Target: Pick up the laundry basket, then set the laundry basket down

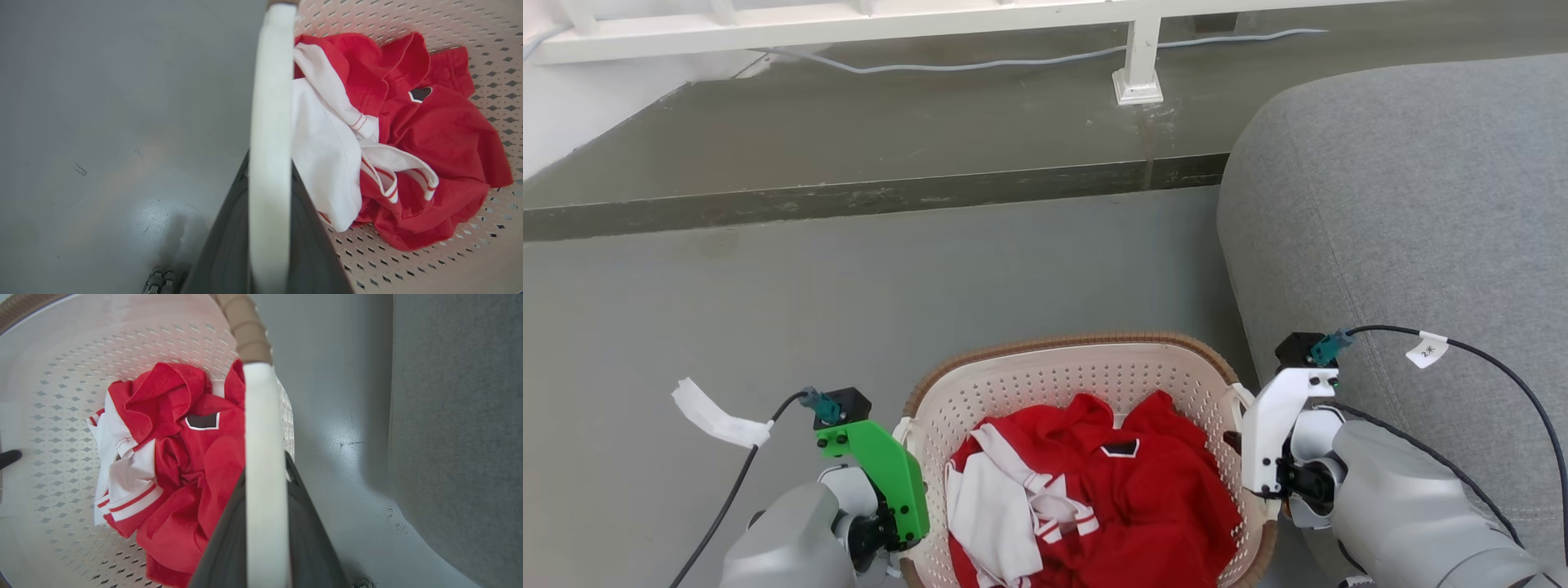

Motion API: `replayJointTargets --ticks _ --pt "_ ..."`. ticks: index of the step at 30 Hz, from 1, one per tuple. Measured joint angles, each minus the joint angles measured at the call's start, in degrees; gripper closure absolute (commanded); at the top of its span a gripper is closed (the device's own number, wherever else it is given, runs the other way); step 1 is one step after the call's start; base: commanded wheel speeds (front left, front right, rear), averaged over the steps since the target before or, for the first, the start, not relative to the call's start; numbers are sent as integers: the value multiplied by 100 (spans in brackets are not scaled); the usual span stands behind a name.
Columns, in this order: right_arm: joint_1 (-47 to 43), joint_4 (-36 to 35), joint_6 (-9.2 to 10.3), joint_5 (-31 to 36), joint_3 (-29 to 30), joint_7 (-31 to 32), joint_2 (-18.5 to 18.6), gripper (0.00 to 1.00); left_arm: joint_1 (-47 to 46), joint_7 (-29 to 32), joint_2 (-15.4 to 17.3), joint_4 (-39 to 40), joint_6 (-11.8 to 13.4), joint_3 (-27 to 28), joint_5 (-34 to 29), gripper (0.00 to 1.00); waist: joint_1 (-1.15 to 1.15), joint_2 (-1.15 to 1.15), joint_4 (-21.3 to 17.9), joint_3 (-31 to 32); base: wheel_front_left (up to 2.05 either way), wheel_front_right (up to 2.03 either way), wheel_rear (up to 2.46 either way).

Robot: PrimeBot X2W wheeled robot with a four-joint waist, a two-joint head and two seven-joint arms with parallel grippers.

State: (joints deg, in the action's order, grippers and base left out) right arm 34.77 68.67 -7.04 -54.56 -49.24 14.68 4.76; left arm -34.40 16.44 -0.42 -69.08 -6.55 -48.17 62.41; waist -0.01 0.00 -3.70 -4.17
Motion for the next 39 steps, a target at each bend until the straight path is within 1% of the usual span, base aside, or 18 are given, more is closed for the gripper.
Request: replayJointTargets --ticks 22,34,39 --pt "3 -1 0 -97 -53 -1 -16 100 1 24 11 -22 1 -29 89 100 0 0 -37 -60 0 0 0" --pt "117 -122 0 -107 -58 -267 43 100 -44 -146 31 79 10 -86 87 100 0 0 -29 -412 0 0 0" --pt "188 -219 0 -107 -62 -443 116 100 -238 -266 32 129 71 -147 60 100 0 0 -9 -649 0 0 0"
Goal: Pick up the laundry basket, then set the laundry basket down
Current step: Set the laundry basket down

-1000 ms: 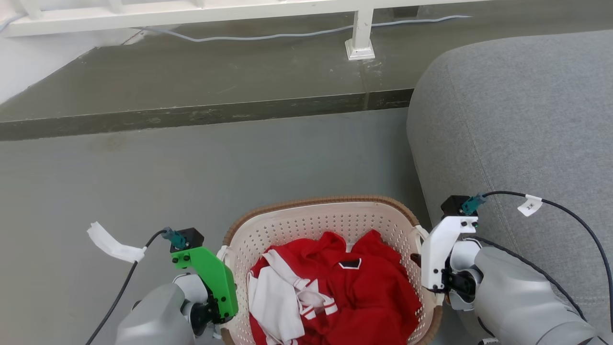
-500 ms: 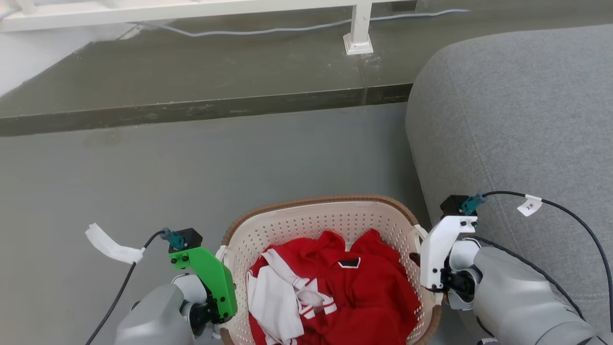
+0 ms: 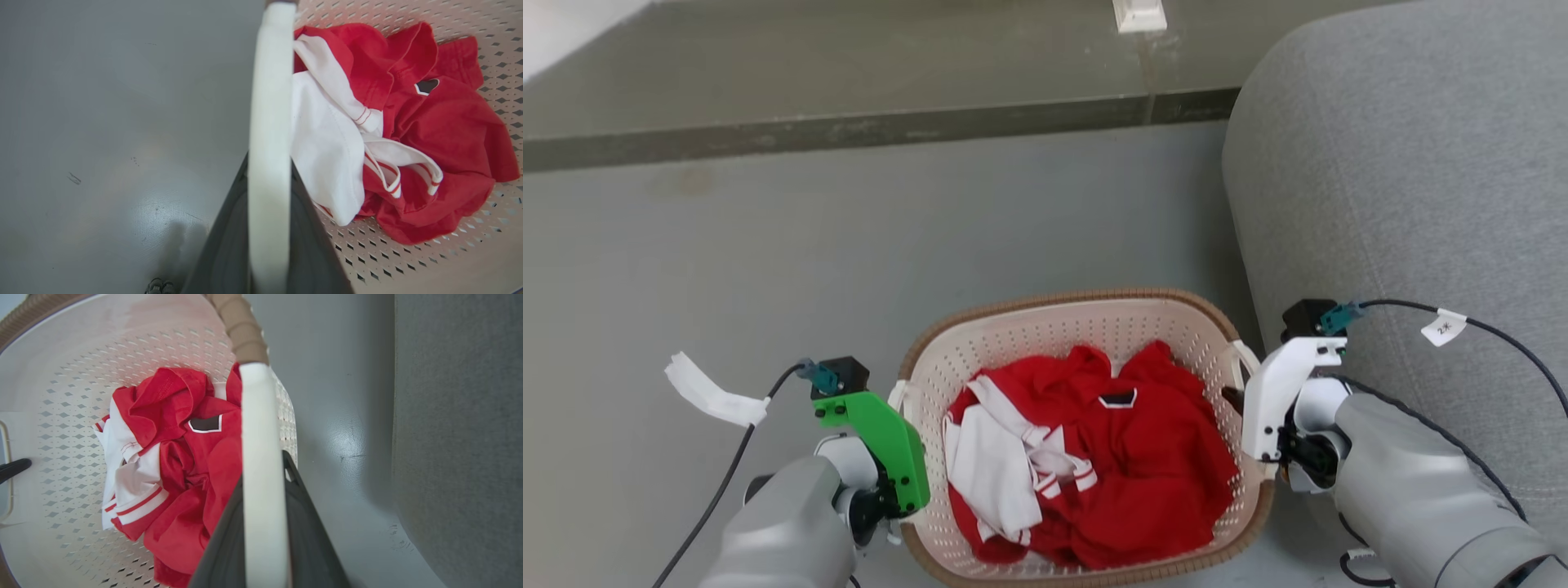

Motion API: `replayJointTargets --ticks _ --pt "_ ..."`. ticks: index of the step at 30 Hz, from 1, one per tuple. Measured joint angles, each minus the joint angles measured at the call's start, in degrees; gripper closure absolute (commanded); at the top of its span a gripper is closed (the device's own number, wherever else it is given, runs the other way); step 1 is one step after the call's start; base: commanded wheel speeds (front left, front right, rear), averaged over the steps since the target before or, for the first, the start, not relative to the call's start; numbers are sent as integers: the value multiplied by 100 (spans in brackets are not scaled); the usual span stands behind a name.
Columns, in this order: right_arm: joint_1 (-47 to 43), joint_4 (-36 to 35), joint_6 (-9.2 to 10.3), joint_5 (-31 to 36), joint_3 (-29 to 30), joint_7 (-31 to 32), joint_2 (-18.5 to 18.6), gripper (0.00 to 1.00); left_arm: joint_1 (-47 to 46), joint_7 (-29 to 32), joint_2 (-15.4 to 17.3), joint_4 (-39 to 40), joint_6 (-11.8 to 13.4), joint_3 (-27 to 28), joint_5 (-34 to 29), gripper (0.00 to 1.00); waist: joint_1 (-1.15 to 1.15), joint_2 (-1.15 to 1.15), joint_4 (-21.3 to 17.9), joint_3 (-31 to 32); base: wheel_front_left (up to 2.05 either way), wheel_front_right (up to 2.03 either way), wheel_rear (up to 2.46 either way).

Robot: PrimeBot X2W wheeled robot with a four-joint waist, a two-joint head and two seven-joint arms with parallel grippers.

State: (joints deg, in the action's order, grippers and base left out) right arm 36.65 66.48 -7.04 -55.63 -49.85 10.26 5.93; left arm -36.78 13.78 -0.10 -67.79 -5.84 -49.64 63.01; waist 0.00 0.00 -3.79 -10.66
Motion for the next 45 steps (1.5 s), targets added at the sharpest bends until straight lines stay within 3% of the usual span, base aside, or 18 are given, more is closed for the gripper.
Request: replayJointTargets --ticks 45 --pt "1298 -973 8 20 -205 -1683 677 100 -1530 -2081 30 561 771 -114 -364 100 1 0 317 -3332 0 0 0"
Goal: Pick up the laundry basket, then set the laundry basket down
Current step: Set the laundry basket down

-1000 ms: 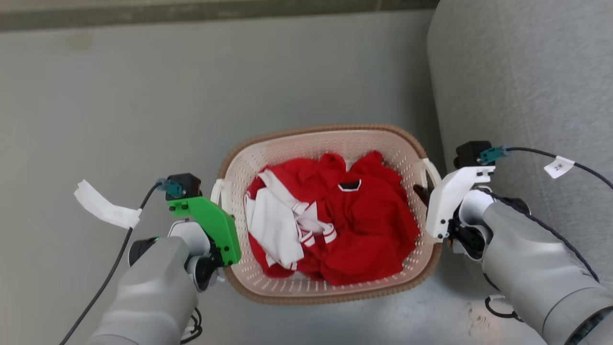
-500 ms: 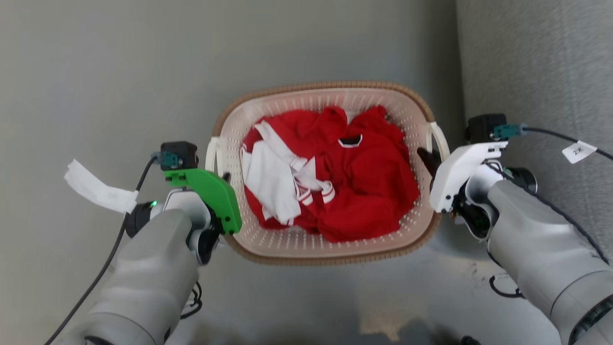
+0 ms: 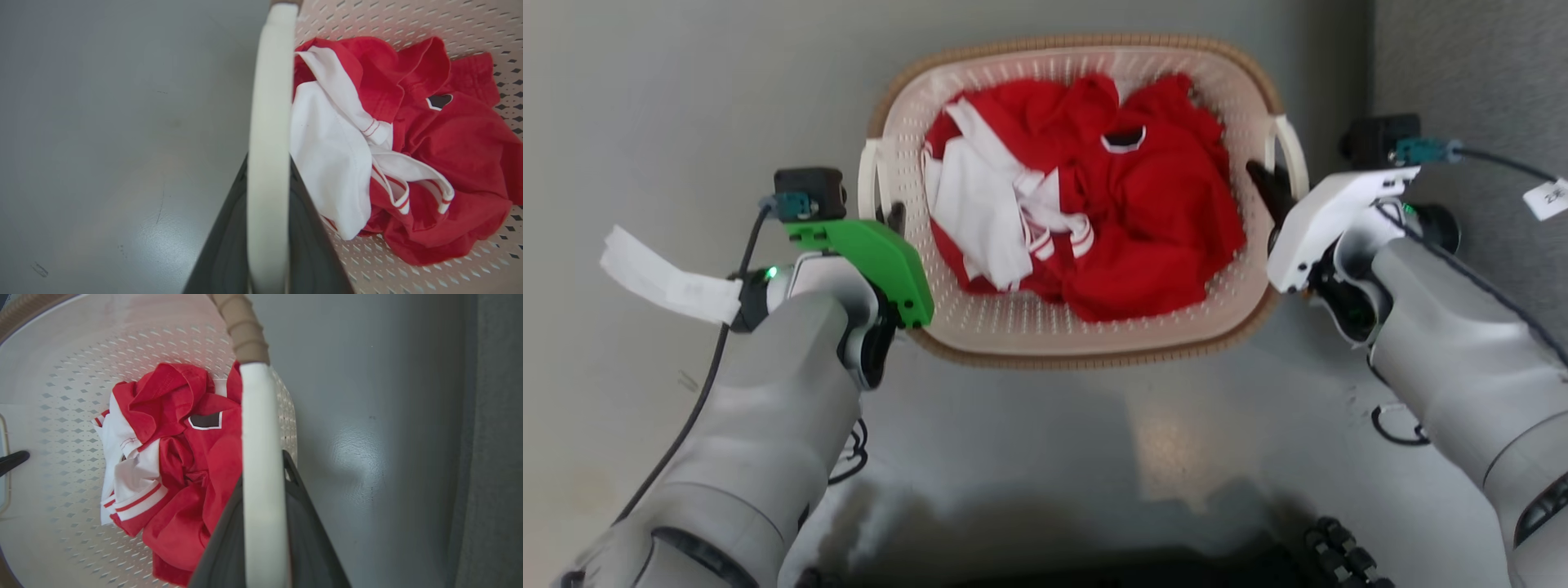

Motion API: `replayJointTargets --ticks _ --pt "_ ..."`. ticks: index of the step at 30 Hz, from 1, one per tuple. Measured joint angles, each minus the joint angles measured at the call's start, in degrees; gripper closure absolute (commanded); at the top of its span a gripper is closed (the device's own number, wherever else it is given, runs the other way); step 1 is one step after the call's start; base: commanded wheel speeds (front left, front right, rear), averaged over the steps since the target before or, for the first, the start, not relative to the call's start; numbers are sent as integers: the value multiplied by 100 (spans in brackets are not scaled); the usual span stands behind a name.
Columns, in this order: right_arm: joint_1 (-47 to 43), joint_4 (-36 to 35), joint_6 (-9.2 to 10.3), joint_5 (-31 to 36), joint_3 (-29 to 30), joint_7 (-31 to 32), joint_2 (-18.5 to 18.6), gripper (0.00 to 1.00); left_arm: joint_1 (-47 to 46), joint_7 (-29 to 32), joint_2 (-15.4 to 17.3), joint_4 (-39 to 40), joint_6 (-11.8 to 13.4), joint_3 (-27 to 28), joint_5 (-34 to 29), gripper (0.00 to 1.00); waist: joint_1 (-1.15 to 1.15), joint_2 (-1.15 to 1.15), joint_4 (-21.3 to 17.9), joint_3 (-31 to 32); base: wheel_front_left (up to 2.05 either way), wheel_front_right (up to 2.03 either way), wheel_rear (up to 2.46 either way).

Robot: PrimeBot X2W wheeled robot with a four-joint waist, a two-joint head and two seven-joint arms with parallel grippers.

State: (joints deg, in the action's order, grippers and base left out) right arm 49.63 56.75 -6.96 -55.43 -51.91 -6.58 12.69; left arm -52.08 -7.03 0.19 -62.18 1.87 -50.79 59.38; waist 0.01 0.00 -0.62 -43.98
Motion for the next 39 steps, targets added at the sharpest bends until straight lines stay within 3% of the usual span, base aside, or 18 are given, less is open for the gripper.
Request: replayJointTargets --ticks 13,23,24,25,39 --pt "291 -112 1 -11 -99 -375 122 100 -324 -324 10 60 66 -54 -4 100 0 0 75 -866 0 0 0" --pt "306 -121 2 -113 -219 -494 178 100 -381 -470 19 46 67 -145 4 100 0 0 126 -1079 0 0 0" --pt "307 -118 2 -114 -223 -498 182 86 -385 -471 18 46 67 -154 4 100 0 0 129 -1082 0 0 0" --pt "314 -111 -10 -127 -244 -500 187 0 -392 -489 19 35 77 -171 14 0 0 0 132 -1084 0 0 0" --pt "320 -5 -15 -178 -387 -608 160 0 -405 -547 91 -135 118 -278 55 0 0 0 126 -918 0 0 0"
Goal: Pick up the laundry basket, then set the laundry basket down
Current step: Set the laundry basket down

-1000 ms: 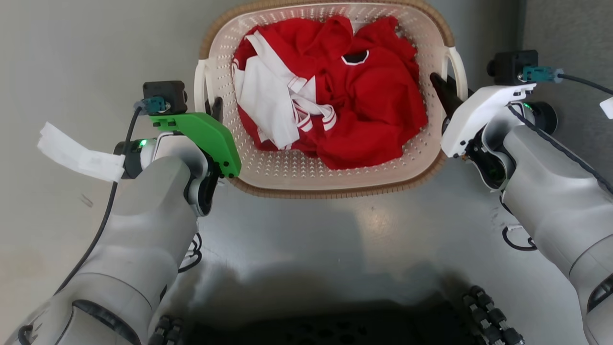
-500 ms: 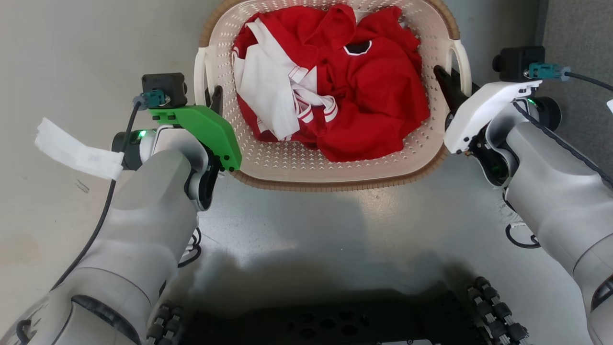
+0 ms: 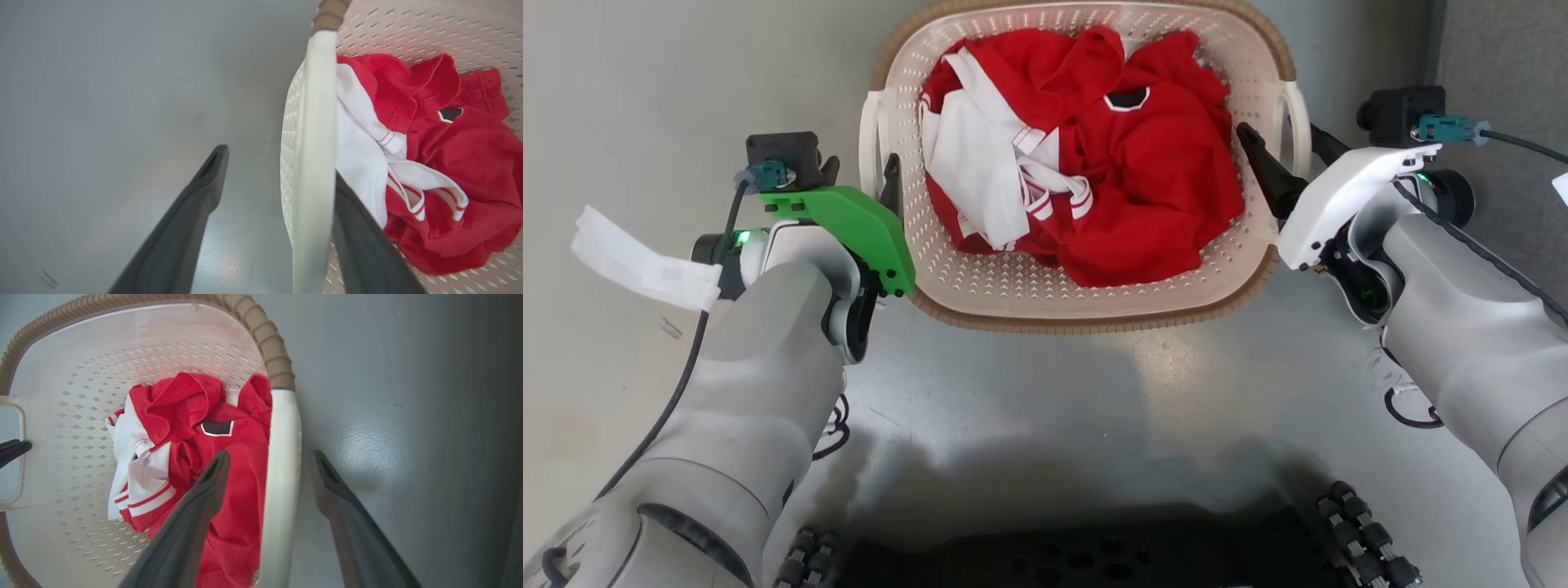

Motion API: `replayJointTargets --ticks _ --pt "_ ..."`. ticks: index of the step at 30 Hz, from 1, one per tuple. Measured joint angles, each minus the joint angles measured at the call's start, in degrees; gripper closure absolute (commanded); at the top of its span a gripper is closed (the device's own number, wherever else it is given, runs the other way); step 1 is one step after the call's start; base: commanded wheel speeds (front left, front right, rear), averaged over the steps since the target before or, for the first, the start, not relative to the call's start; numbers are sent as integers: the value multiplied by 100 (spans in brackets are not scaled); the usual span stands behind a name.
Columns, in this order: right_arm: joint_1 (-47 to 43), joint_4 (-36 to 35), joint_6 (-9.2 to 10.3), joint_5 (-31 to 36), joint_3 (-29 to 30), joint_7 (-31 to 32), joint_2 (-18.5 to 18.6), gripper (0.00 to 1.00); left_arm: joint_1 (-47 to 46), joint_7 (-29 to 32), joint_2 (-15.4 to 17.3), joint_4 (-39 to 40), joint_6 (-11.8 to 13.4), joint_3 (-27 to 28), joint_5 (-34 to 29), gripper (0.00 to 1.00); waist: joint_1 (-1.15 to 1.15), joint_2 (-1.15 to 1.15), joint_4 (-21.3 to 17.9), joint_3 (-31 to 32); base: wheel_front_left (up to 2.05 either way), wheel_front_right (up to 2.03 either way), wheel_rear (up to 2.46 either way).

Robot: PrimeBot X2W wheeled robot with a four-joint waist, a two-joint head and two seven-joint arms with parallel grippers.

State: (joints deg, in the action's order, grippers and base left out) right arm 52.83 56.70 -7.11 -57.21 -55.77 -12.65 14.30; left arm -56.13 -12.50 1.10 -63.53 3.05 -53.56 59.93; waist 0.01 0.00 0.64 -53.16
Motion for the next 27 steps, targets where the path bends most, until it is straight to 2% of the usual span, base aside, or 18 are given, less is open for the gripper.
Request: replayJointTargets --ticks 7,19,27 --pt "-15 136 0 -164 5 -53 -77 0 72 -75 3 -118 -21 29 92 0 -1 0 -33 291 0 0 0" --pt "-193 144 -1 -339 20 -107 -188 0 392 -177 5 -215 -314 297 307 0 -1 0 -144 1084 0 0 0" --pt "-372 -10 -1 -339 19 -153 -49 0 394 -191 141 202 -393 611 -98 0 -1 0 -220 1691 0 0 0"
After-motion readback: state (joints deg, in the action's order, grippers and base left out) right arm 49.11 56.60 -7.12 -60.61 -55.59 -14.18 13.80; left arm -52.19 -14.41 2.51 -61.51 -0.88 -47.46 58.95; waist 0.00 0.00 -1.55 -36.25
